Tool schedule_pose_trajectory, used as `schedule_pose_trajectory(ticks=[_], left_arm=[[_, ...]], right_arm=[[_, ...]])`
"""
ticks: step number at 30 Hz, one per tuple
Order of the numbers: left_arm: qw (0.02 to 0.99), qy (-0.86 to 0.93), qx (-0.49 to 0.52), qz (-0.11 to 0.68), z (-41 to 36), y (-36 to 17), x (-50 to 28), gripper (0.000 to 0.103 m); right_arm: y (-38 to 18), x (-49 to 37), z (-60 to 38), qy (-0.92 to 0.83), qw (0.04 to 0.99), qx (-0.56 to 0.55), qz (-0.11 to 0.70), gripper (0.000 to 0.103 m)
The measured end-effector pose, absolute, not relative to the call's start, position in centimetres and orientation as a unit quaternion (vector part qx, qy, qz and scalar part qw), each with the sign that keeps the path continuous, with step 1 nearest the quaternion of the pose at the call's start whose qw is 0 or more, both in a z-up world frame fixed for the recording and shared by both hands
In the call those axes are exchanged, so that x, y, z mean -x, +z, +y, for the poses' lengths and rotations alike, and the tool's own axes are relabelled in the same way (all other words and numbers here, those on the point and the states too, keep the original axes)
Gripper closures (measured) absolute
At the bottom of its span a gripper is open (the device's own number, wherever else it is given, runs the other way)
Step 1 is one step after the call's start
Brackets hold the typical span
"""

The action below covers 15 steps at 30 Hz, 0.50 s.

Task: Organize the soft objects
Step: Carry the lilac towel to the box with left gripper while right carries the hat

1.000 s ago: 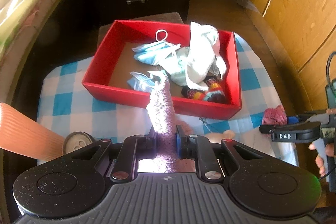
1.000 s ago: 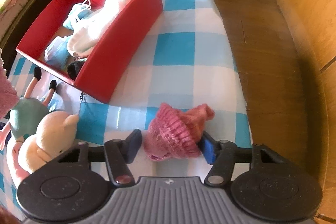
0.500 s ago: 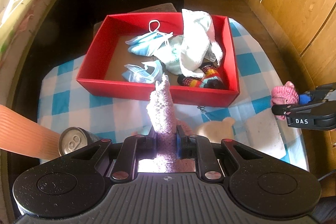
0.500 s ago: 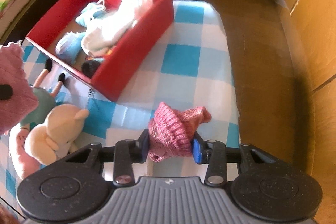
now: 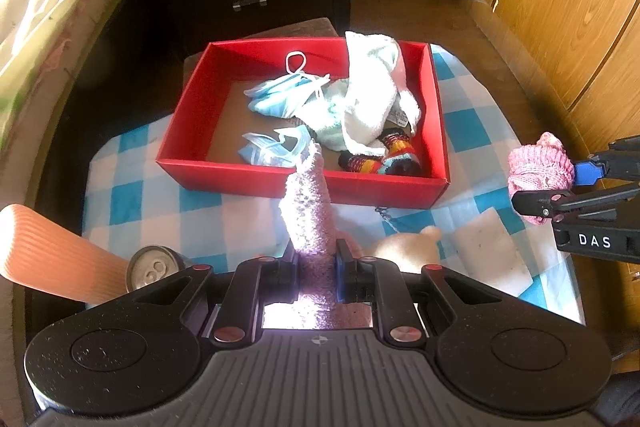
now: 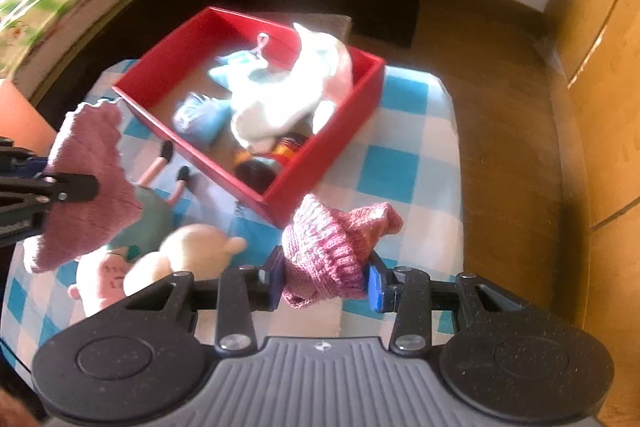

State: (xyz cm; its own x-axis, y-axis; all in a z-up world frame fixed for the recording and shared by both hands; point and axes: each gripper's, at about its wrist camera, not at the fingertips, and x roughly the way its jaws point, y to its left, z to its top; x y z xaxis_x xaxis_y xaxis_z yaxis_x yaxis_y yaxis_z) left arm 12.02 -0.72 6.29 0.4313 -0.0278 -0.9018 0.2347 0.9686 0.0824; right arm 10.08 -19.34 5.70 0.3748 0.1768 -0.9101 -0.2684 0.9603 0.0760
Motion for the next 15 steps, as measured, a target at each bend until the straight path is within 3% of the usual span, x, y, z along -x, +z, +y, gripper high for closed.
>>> schedule_pose_trajectory(ticks=[15], left_arm=[[0.857, -0.078, -0.098, 0.5, -0.8, 9.9, -10.7, 0.088]], right_arm=[[10.5, -8.9, -17.3, 0.157, 0.849, 0.045, 0.502, 0.086]])
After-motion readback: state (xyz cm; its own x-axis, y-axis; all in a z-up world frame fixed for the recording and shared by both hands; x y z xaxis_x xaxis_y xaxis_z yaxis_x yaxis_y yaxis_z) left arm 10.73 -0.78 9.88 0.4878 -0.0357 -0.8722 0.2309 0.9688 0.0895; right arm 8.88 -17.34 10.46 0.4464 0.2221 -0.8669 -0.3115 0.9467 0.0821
